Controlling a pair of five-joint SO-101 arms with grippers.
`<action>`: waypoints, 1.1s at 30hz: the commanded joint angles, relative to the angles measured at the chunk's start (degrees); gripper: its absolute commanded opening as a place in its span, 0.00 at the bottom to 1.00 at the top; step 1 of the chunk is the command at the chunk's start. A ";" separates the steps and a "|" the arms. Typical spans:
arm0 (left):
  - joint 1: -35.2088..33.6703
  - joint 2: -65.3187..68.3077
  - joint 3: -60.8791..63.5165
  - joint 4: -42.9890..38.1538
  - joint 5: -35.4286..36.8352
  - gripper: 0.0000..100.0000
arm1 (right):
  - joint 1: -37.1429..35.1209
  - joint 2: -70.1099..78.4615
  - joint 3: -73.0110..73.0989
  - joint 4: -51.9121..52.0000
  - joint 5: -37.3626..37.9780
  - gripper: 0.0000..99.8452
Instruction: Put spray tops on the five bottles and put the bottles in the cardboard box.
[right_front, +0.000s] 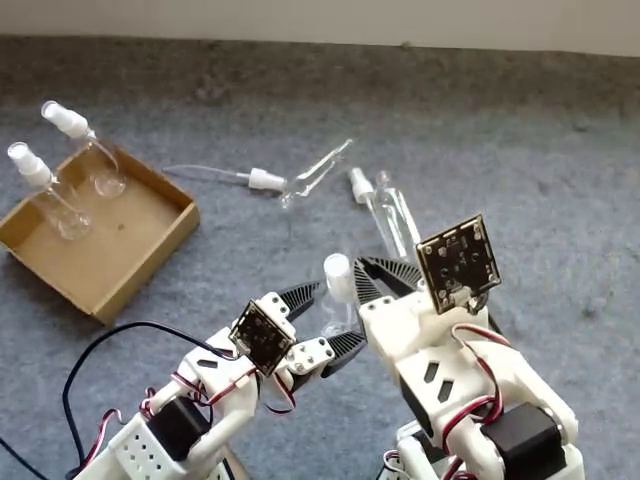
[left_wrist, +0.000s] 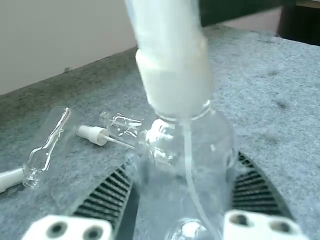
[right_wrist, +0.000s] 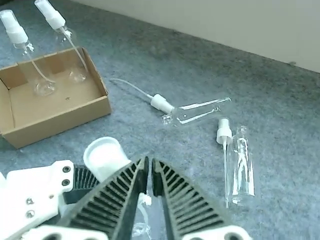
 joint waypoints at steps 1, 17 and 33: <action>-0.48 -0.22 1.36 -1.23 -0.62 0.12 | -0.57 -1.36 -0.66 2.15 0.44 0.00; -0.57 -0.22 1.36 -1.32 -0.62 0.12 | 7.87 -11.03 -0.22 3.56 0.53 0.00; -19.03 -0.22 1.27 -5.89 -0.62 0.12 | 10.33 -11.12 25.80 -16.57 0.00 0.01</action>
